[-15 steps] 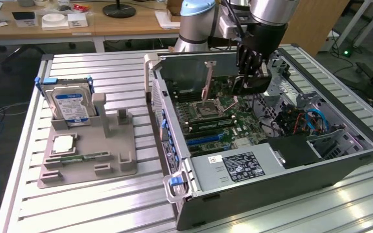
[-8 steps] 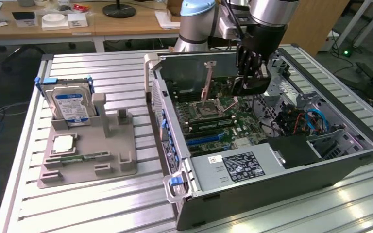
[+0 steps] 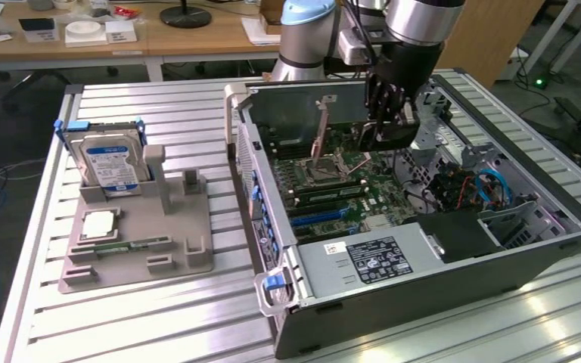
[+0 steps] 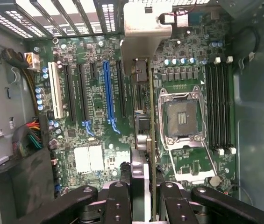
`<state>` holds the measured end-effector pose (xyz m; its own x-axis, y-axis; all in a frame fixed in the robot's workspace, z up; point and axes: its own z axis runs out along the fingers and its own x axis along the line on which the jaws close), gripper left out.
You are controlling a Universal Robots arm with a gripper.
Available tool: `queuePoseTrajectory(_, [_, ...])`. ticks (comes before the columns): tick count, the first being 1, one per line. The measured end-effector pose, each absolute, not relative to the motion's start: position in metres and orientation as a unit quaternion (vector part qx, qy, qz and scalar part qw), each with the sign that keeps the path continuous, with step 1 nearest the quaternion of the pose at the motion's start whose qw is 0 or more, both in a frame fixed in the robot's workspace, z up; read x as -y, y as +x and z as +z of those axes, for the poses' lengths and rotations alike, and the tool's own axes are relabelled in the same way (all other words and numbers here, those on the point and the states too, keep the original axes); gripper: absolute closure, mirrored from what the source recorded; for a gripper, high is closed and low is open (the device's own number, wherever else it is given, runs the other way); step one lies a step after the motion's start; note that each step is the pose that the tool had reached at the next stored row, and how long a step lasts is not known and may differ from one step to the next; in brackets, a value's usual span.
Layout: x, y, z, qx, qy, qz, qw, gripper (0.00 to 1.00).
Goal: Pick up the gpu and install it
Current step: 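Insert the gpu into the slot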
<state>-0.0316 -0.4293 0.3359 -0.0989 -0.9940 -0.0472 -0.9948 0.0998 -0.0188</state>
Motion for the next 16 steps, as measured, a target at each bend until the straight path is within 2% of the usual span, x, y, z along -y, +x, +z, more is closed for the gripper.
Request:
queuePoseTrajectory(10, [0.431,-0.046,0.329,-0.733,-0.680,0.010,0.023,0.72])
queuePoseTrajectory(16, [0.448,-0.047,0.328,-0.733,-0.680,0.010,0.023,0.72])
